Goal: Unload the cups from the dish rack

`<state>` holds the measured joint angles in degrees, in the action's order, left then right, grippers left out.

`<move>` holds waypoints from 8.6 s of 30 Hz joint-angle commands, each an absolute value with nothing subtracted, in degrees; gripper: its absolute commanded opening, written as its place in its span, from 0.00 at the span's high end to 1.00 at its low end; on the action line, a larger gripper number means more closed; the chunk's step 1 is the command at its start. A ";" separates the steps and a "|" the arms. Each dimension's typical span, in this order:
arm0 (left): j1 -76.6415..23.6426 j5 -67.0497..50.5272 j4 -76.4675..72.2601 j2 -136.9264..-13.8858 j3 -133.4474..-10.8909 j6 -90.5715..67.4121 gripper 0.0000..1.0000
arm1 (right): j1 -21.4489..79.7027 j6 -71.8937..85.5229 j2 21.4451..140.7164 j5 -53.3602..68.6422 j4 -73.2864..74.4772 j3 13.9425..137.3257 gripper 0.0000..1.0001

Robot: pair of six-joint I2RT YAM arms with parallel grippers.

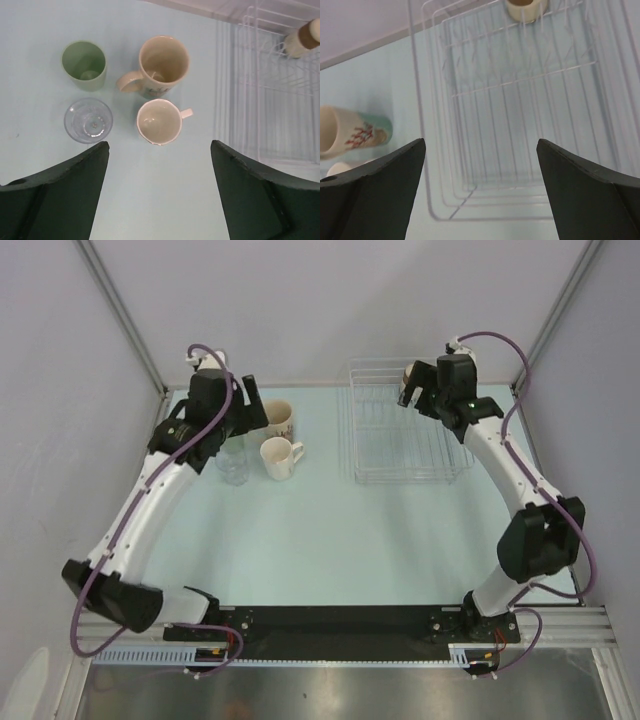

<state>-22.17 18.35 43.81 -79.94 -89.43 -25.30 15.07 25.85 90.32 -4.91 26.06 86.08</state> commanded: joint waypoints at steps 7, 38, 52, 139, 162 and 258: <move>-23.90 8.70 39.72 -66.63 -78.06 -28.21 0.12 | 15.12 21.54 109.22 -16.16 23.03 101.68 0.02; -27.68 4.49 35.95 -58.71 -64.95 -28.65 0.12 | 24.35 21.44 85.09 -20.05 41.74 86.05 0.37; -29.27 5.10 35.24 -57.74 -60.56 -28.92 0.12 | 24.61 29.36 75.93 -22.76 41.93 67.60 0.37; -31.03 5.45 33.31 -58.80 -58.88 -28.48 0.12 | 16.97 26.71 110.02 -17.31 35.77 108.09 0.42; -31.11 6.24 34.37 -60.12 -55.73 -26.81 0.13 | 13.10 13.98 142.73 -23.47 20.39 139.74 0.06; -37.18 8.96 25.31 -66.44 -50.10 -28.65 0.13 | 7.21 13.89 143.35 -15.82 1.85 130.51 0.11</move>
<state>-36.62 9.26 27.42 -65.73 -50.52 -28.95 7.94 15.11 141.95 -14.11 1.02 127.61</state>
